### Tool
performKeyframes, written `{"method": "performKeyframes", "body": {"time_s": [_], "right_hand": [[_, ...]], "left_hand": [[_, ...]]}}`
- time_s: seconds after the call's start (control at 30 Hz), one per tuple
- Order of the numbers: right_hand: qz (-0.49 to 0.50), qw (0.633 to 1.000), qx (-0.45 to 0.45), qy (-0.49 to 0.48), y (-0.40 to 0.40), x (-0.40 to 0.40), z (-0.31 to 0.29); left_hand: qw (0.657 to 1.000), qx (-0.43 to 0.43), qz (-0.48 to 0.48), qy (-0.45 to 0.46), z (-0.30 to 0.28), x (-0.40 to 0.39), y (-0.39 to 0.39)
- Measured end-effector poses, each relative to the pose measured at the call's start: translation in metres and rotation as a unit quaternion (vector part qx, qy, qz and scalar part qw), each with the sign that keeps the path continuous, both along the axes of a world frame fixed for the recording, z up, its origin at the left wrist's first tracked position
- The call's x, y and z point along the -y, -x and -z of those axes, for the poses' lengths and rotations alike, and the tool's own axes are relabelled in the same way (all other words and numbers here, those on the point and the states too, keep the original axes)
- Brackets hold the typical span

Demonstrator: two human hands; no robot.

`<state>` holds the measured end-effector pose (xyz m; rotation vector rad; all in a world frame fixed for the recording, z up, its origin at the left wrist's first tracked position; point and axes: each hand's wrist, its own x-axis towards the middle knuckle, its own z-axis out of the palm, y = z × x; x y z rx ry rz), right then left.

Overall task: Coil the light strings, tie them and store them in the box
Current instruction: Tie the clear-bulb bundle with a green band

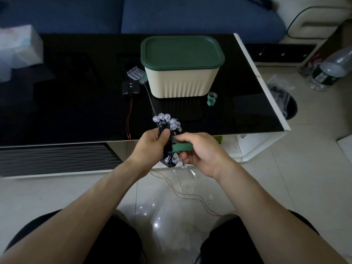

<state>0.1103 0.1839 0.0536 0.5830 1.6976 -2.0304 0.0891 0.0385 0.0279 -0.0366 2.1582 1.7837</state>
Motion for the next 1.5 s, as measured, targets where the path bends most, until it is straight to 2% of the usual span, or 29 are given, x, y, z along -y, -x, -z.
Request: {"method": "performKeyframes", "body": {"time_s": [0.1, 0.23, 0.4, 0.53, 0.73, 0.83, 0.93, 1.07, 1.23, 1.4, 1.5], "right_hand": [[-0.010, 0.998, 0.018, 0.054, 0.001, -0.002, 0.000], [-0.040, 0.993, 0.032, 0.108, 0.001, -0.003, 0.006], [-0.057, 0.990, 0.024, 0.127, 0.003, -0.011, 0.008], [-0.089, 0.991, 0.016, 0.103, 0.007, -0.021, 0.005], [-0.110, 0.987, 0.027, 0.110, 0.006, -0.030, 0.003], [-0.087, 0.986, 0.047, 0.137, 0.005, -0.028, 0.007], [-0.063, 0.987, 0.068, 0.133, 0.004, -0.027, 0.009], [-0.097, 0.989, 0.070, 0.081, 0.001, -0.015, 0.008], [-0.044, 0.992, 0.107, 0.042, 0.000, 0.000, 0.024], [-0.007, 0.993, 0.112, 0.034, 0.003, 0.004, 0.024], [-0.030, 0.996, 0.076, -0.023, 0.003, 0.003, 0.023]], "left_hand": [[1.000, -0.003, 0.001, 0.012, 0.001, -0.001, 0.000], [0.999, 0.036, 0.004, -0.012, 0.004, 0.003, 0.003], [0.988, 0.107, 0.042, -0.108, -0.002, 0.008, 0.005], [0.961, 0.155, 0.134, -0.184, -0.013, 0.016, 0.011], [0.951, 0.128, 0.217, -0.178, -0.016, 0.024, 0.011], [0.953, 0.116, 0.220, -0.173, -0.011, 0.022, 0.010], [0.966, 0.084, 0.206, -0.132, -0.006, 0.021, 0.009], [0.981, 0.021, 0.192, -0.015, -0.005, 0.019, 0.008], [0.963, -0.084, 0.209, 0.150, 0.001, 0.010, 0.003], [0.955, -0.120, 0.194, 0.191, 0.003, 0.008, 0.003], [0.951, -0.132, 0.199, 0.199, -0.002, 0.010, 0.003]]}}
